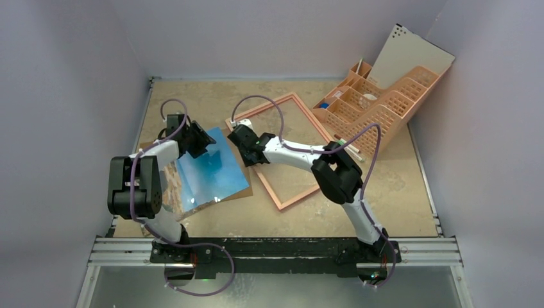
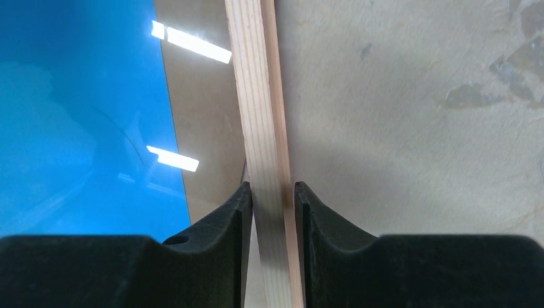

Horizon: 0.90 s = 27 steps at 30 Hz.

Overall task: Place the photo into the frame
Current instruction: Move the photo frame to the center of the board, then move the photo frame item to the corner of the board.

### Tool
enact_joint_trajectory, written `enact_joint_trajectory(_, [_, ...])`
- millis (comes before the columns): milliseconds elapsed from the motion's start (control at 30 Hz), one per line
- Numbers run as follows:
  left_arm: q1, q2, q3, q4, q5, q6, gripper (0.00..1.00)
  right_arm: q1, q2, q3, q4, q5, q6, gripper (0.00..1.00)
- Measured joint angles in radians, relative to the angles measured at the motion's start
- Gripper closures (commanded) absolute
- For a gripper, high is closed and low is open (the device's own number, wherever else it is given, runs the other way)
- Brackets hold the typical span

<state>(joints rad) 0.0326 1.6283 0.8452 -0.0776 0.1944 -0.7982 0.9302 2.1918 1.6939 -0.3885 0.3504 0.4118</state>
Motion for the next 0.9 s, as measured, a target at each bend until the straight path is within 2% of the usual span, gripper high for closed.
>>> enact_joint_trajectory(167, [0.0, 0.032, 0.088, -0.017, 0.042, 0.037, 0.49, -0.01, 0.042, 0.055, -0.002, 0.003, -0.002, 0.62])
enact_joint_trajectory(467, [0.0, 0.111, 0.196, -0.053, 0.115, 0.109, 0.46, -0.029, 0.045, 0.064, -0.004, 0.003, -0.01, 0.36])
enact_joint_trajectory(600, [0.0, 0.205, 0.368, -0.172, 0.093, 0.242, 0.41, -0.044, 0.002, 0.028, 0.013, -0.019, 0.008, 0.3])
enact_joint_trajectory(733, [0.0, 0.287, 0.562, -0.256, 0.07, 0.406, 0.37, -0.057, -0.13, -0.069, 0.063, -0.055, 0.066, 0.28])
enact_joint_trajectory(900, [0.0, 0.317, 0.636, -0.3, 0.064, 0.557, 0.36, -0.066, -0.259, -0.164, 0.199, -0.141, 0.151, 0.28])
